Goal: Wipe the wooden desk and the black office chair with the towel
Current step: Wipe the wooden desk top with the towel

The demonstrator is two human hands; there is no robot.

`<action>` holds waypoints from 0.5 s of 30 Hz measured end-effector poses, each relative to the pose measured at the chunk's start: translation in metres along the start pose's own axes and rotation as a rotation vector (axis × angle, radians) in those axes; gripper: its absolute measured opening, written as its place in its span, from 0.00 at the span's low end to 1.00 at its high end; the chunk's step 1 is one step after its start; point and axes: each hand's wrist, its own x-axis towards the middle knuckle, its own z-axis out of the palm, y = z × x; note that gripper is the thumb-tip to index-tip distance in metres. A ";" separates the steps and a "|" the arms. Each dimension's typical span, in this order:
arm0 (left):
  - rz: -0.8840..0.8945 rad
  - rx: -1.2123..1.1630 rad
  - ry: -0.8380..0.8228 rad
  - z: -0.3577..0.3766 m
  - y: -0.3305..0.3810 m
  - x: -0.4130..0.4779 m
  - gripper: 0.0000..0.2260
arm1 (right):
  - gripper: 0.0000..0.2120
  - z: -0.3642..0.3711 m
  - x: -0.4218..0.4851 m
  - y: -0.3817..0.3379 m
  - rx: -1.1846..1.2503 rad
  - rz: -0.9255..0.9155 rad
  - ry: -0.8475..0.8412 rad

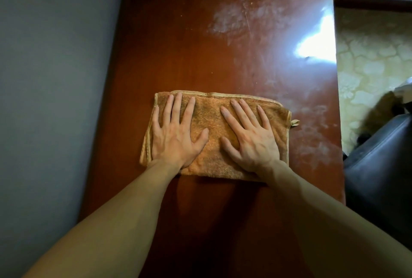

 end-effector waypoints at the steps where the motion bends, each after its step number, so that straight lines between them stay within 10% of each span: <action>1: 0.000 -0.004 -0.005 -0.001 0.000 0.004 0.37 | 0.34 -0.001 0.004 0.002 0.002 -0.004 0.002; 15: -0.015 0.008 0.035 -0.001 -0.004 0.066 0.37 | 0.34 -0.010 0.066 0.025 -0.005 -0.018 0.026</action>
